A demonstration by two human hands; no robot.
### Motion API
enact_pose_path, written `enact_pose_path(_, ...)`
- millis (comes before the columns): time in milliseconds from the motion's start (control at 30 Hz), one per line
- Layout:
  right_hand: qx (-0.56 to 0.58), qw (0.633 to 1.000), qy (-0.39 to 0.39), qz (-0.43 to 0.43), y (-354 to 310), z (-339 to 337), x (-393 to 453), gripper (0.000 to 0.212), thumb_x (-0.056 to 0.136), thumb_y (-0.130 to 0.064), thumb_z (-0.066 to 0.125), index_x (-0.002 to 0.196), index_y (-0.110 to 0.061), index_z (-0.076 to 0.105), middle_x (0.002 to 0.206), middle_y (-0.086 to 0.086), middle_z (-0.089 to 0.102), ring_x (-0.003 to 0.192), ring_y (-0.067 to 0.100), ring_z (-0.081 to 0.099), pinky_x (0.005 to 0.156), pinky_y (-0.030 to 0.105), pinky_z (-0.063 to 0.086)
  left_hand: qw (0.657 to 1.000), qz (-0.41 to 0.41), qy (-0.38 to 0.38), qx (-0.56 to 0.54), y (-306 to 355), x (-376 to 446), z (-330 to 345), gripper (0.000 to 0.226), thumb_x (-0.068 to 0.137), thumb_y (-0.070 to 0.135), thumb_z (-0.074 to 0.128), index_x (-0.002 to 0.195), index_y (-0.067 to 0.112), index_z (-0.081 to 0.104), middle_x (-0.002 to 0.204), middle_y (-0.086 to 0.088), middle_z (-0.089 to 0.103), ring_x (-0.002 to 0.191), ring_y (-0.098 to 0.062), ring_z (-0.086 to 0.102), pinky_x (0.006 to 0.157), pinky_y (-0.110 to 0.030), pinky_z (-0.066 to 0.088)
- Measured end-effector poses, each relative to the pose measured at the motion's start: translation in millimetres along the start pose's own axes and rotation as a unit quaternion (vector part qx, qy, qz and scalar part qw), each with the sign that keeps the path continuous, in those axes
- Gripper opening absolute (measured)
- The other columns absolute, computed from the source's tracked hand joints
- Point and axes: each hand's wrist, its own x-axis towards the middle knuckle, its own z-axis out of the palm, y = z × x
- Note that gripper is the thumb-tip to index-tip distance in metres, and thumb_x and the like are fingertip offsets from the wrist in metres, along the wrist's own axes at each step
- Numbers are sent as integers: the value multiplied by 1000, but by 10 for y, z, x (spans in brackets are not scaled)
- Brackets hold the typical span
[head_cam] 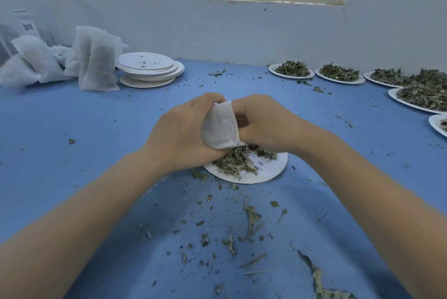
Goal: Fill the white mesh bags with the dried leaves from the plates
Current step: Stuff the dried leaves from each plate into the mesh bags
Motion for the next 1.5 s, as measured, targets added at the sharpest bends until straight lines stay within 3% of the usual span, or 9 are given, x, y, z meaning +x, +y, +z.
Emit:
enact_pose_path(100,49,999,23,-6,39,-97,-21,28,81,-5,64,100,-23,74,83,-21,70,82,-11,63,75,8,48,999,-24,-8,31,-92,14,-8,58,64,26,72,118,22,50,88,12,53,78,-20,54,64,-29,39)
enact_pose_path(267,5,996,85,33,112,-217,-39,10,77,-32,74,85,-27,72,79,-10,71,72,0,65,79,28,54,997,-53,18,48,-252,18,-40,56,65,30,71,117,22,51,93,7,55,79,-20,49,66,-28,34)
enact_pose_path(467,-172,971,-124,109,83,-47,-5,52,61,-65,72,105,-41,60,94,-18,53,84,-2,52,66,23,44,996,-69,48,43,-334,-7,-12,55,66,22,71,117,20,51,106,0,60,89,-29,55,71,-31,38)
enact_pose_path(667,-205,969,-112,75,141,77,39,33,76,-42,72,107,-33,64,73,-14,47,74,10,54,58,22,43,996,-61,48,35,-325,-34,12,54,66,23,69,117,18,52,105,-1,61,89,-29,55,70,-29,36)
enact_pose_path(867,-141,986,-58,64,187,-42,37,24,75,-35,76,99,-32,73,49,-29,53,66,-7,57,53,7,43,996,-74,45,34,-330,-37,13,52,66,22,69,115,20,52,104,2,60,88,-27,54,70,-30,37)
enact_pose_path(1000,-110,991,-49,62,223,-236,13,19,80,-35,72,99,-40,71,53,-42,51,79,-18,54,59,1,41,995,-76,40,42,-346,-33,30,51,67,20,70,115,21,51,102,2,59,86,-25,53,69,-28,35)
enact_pose_path(1167,-107,992,-42,53,223,-379,-19,18,88,-31,63,103,-41,67,86,-22,64,79,-15,56,69,8,44,996,-72,36,49,-348,-44,41,52,67,20,72,115,22,51,101,3,59,84,-25,53,68,-28,33)
enact_pose_path(1367,-75,997,0,22,137,-401,-54,19,90,-27,60,97,-44,64,95,-16,68,78,-5,61,71,5,42,997,-50,25,59,-326,-39,42,53,66,21,70,116,20,53,102,1,61,86,-28,56,68,-28,35)
enact_pose_path(1500,-68,998,-1,1,94,-318,-41,20,89,-25,62,99,-41,66,99,-18,67,83,0,63,81,16,47,998,-34,22,53,-291,-42,44,55,64,19,70,116,18,53,100,0,60,84,-28,55,67,-28,34)
